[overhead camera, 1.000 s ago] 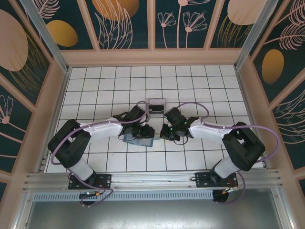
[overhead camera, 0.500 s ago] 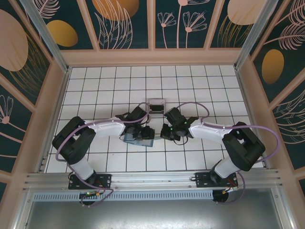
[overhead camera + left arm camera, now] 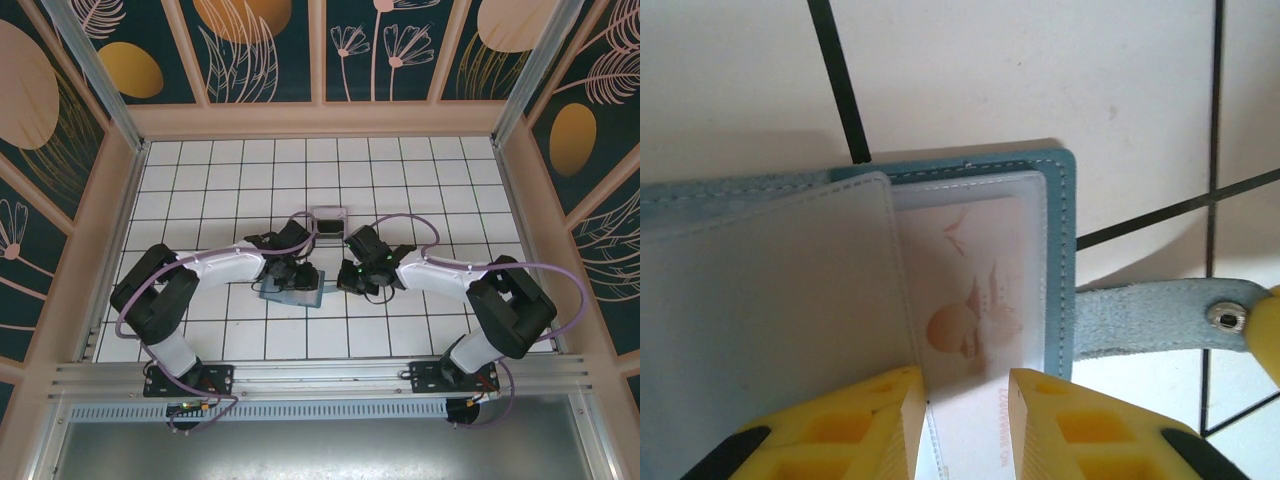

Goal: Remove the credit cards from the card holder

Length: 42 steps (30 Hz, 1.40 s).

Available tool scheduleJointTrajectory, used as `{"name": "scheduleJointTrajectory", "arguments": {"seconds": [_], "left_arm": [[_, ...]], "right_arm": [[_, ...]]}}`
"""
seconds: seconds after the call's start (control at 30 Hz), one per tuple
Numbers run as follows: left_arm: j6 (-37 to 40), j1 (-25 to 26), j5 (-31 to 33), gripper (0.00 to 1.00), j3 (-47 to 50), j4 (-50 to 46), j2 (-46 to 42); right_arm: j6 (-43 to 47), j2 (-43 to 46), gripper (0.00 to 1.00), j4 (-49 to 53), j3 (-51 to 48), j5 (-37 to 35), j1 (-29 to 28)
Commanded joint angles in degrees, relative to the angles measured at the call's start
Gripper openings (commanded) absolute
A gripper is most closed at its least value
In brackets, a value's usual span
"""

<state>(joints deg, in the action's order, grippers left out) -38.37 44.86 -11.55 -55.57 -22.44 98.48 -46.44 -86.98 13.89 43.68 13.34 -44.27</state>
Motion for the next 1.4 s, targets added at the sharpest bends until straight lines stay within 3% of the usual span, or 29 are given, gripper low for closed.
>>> {"name": "scheduleJointTrajectory", "arguments": {"seconds": [0.0,0.6,1.37], "left_arm": [[1.81,1.48,6.38,0.31,-2.42,-6.78,2.15],[1.22,5.56,22.89,0.37,-9.54,-20.01,4.96],[0.05,5.81,32.10,0.40,-8.16,-25.46,2.63]], "right_arm": [[0.61,1.22,0.07,2.34,0.57,-2.00,-0.46],[0.86,1.37,0.07,2.88,0.79,-2.27,-0.46],[1.28,0.72,0.07,2.93,1.14,-2.45,-0.31]]}}
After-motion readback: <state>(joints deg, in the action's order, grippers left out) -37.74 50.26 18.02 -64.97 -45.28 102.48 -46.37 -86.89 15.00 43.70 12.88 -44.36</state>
